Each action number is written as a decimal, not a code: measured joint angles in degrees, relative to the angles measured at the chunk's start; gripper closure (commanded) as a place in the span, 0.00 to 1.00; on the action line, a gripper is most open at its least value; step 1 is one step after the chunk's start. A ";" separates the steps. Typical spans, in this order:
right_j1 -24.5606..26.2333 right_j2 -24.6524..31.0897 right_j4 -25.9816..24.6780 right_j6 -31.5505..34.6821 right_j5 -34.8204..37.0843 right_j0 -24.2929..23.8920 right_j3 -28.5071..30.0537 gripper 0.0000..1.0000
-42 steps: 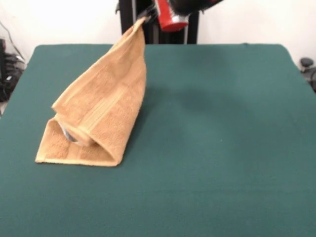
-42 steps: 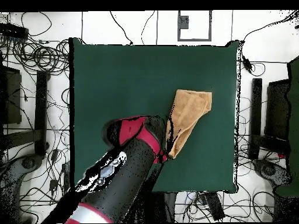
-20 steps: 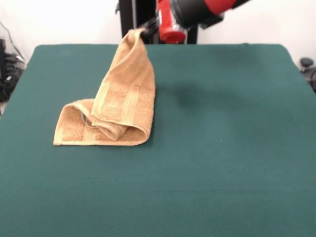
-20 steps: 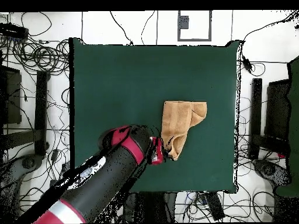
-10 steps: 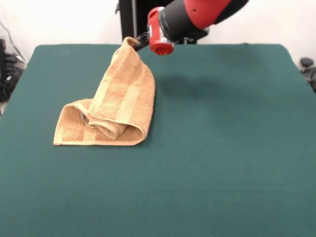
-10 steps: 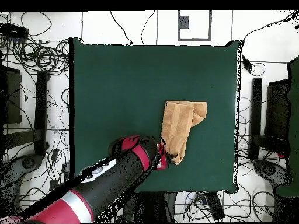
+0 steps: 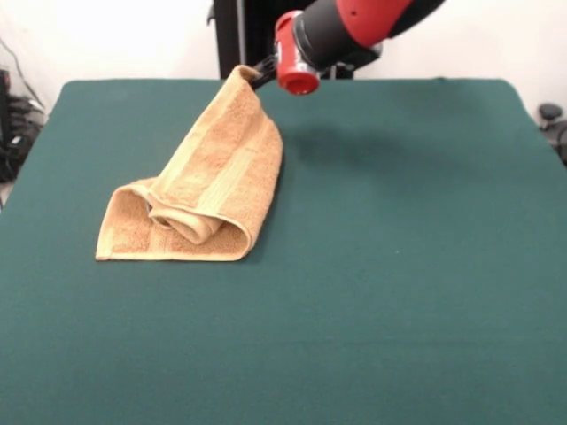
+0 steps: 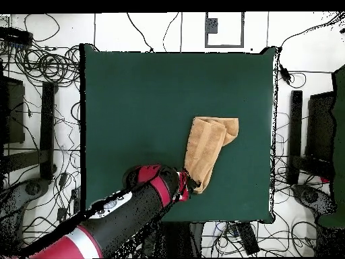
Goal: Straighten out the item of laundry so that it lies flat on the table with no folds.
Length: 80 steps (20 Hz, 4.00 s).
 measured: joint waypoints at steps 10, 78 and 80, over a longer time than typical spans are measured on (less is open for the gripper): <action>-5.11 4.32 10.57 0.05 -18.01 -3.28 6.59 1.00; -21.07 68.38 -12.69 0.50 -30.46 -61.10 24.39 1.00; -20.48 69.34 -13.76 0.50 -30.46 -61.91 24.37 1.00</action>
